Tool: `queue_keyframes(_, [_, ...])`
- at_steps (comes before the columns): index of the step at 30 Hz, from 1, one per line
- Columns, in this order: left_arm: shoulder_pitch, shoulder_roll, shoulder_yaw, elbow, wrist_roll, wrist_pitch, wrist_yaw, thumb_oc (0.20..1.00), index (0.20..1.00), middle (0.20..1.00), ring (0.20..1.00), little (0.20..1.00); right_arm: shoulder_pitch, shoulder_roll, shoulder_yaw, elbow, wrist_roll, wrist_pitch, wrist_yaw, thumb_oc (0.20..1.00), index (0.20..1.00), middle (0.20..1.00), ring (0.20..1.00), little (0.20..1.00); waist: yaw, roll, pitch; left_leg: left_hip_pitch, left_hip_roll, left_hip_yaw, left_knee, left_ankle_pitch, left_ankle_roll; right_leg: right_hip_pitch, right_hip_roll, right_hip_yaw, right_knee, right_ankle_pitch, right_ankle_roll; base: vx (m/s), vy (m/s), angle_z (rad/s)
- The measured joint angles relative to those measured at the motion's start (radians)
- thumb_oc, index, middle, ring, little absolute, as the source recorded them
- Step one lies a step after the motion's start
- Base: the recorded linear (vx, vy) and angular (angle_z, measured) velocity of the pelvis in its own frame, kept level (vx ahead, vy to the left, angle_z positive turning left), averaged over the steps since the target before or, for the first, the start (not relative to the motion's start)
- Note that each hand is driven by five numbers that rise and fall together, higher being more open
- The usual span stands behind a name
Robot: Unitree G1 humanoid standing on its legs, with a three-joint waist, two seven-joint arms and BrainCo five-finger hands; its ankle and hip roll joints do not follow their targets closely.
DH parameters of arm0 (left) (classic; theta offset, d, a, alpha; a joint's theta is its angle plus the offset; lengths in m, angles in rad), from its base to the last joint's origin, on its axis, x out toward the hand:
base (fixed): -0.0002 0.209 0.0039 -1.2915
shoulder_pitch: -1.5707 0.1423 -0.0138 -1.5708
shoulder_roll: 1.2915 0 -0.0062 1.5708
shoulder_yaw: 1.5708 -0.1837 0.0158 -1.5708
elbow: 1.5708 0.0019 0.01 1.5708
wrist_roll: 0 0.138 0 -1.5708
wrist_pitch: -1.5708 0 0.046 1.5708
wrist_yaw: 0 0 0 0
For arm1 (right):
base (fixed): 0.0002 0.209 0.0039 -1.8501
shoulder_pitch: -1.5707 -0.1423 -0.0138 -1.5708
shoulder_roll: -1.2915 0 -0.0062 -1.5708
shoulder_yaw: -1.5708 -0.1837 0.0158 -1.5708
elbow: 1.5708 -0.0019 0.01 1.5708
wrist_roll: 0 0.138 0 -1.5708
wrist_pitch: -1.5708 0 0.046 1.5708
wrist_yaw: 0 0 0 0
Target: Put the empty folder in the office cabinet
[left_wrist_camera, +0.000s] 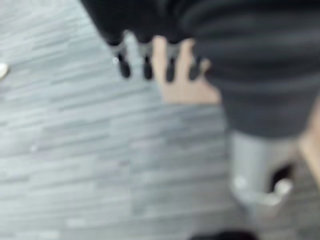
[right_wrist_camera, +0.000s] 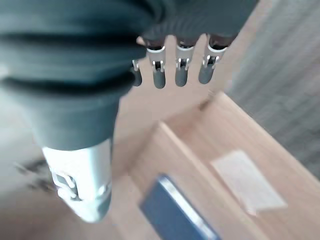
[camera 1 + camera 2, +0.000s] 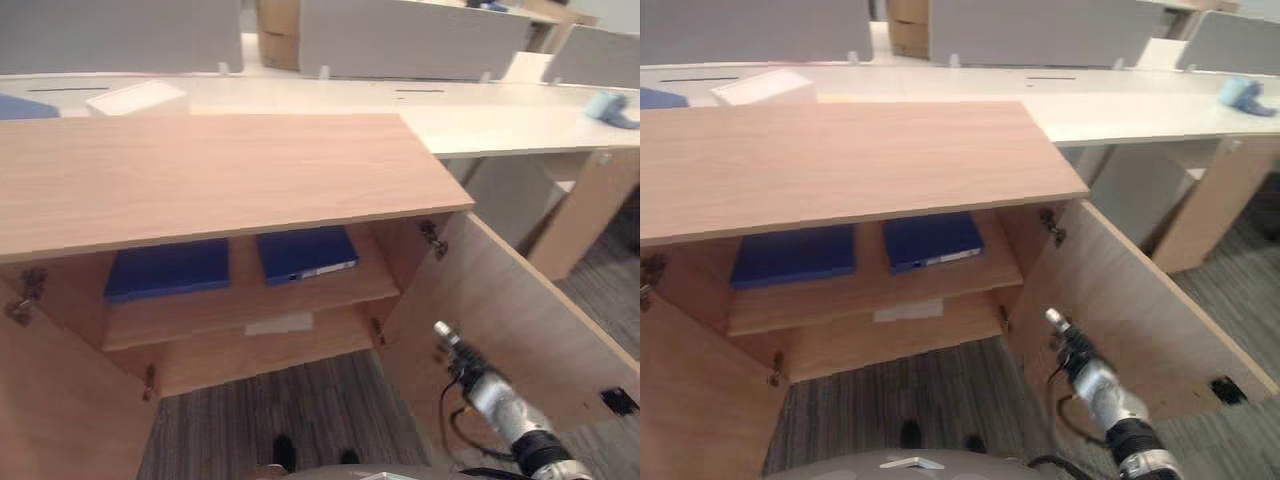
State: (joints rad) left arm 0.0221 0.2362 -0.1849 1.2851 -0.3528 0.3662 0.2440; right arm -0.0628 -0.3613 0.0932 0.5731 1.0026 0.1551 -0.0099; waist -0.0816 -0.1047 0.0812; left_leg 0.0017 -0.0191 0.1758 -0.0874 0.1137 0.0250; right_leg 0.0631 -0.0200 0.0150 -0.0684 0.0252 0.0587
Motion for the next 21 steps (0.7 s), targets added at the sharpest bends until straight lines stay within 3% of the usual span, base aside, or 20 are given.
queue_keyframes(3, [-0.024,0.007,-0.01,-0.001,0.023,-0.031,-0.002,1.0,1.0,1.0,1.0,1.0,0.021,-0.045,-0.03,0.018,0.0,-0.015,-0.046,1.0,1.0,1.0,1.0,1.0,-0.03,-0.028,0.003,0.023,0.002,0.011,0.0,-0.006,0.008,0.016,-0.002,0.001,0.0,0.002,0.004,-0.02,0.016,-0.15])
queue_keyframes(7, [-0.068,0.01,-0.012,0.009,0.059,-0.078,-0.003,1.0,1.0,1.0,1.0,1.0,0.04,-0.053,-0.11,0.027,0.001,-0.042,-0.148,1.0,1.0,1.0,1.0,1.0,-0.05,-0.033,0.007,0.022,0.005,0.015,0.0,-0.006,0.009,0.011,0.0,0.003,0.0,0.014,0.021,-0.07,0.039,-0.12])
queue_keyframes(8, [-0.087,0.012,-0.012,0.008,0.067,-0.097,-0.003,1.0,1.0,1.0,1.0,1.0,0.057,-0.05,-0.155,0.029,0.001,-0.103,-0.255,1.0,1.0,1.0,1.0,1.0,-0.049,-0.033,0.018,0.024,0.004,0.017,0.0,-0.006,0.009,0.008,0.0,0.005,0.004,0.013,0.021,-0.06,0.065,-0.03])
queue_keyframes(11, [-0.1,0.017,-0.015,0.012,0.101,-0.103,-0.003,1.0,1.0,1.0,1.0,1.0,0.074,-0.031,-0.227,0.028,0.001,-0.185,-0.399,1.0,1.0,1.0,1.0,1.0,-0.049,-0.032,0.028,0.023,0.003,0.027,0.0,-0.009,0.013,-0.009,0.0,0.022,0.027,0.011,0.022,-0.04,0.062,-0.15])
queue_keyframes(16, [-0.1,0.02,-0.05,0.019,0.145,-0.088,-0.011,1.0,1.0,1.0,1.0,1.0,0.089,-0.029,-0.294,0.031,0.0,-0.254,-0.535,1.0,1.0,1.0,1.0,1.0,-0.051,-0.016,0.082,0.041,0.029,0.037,0.0,-0.017,0.025,-0.033,0.014,0.024,0.089,0.041,0.075,-0.05,0.006,-0.15])
queue_keyframes(17, [-0.104,0.021,-0.052,0.044,0.147,-0.084,-0.01,1.0,1.0,1.0,1.0,1.0,0.089,-0.023,-0.295,0.029,-0.002,-0.275,-0.573,1.0,1.0,1.0,1.0,1.0,-0.045,-0.021,0.086,0.043,0.037,0.059,0.0,-0.021,0.034,-0.054,-0.013,-0.035,0.098,0.08,0.099,-0.16,-0.035,-0.35])
queue_keyframes(19, [-0.108,0.028,-0.062,0.048,0.159,-0.071,-0.006,1.0,1.0,1.0,1.0,1.0,0.081,0.012,-0.296,0.032,-0.008,-0.292,-0.601,1.0,1.0,1.0,1.0,1.0,-0.038,-0.011,0.099,0.039,0.071,0.073,0.004,-0.021,0.035,-0.077,0.023,-0.087,0.102,0.174,0.102,-0.16,-0.047,-0.36])
queue_keyframes(20, [-0.112,0.031,-0.071,0.045,0.163,-0.065,-0.001,1.0,1.0,1.0,1.0,1.0,0.075,0.03,-0.296,0.044,-0.008,-0.304,-0.612,1.0,1.0,1.0,1.0,1.0,-0.027,-0.01,0.105,0.027,0.062,0.083,0.03,-0.031,0.042,-0.102,0.04,-0.107,0.101,0.23,0.105,-0.09,-0.031,-0.57])
queue_keyframes(21, [-0.115,0.03,-0.073,0.038,0.162,-0.059,0.003,1.0,1.0,1.0,1.0,1.0,0.057,0.04,-0.295,0.053,-0.007,-0.313,-0.617,1.0,1.0,1.0,1.0,1.0,-0.016,-0.003,0.108,-0.003,0.046,0.085,0.084,-0.059,0.074,-0.127,0.031,-0.103,0.094,0.245,0.132,-0.08,-0.04,-0.87])
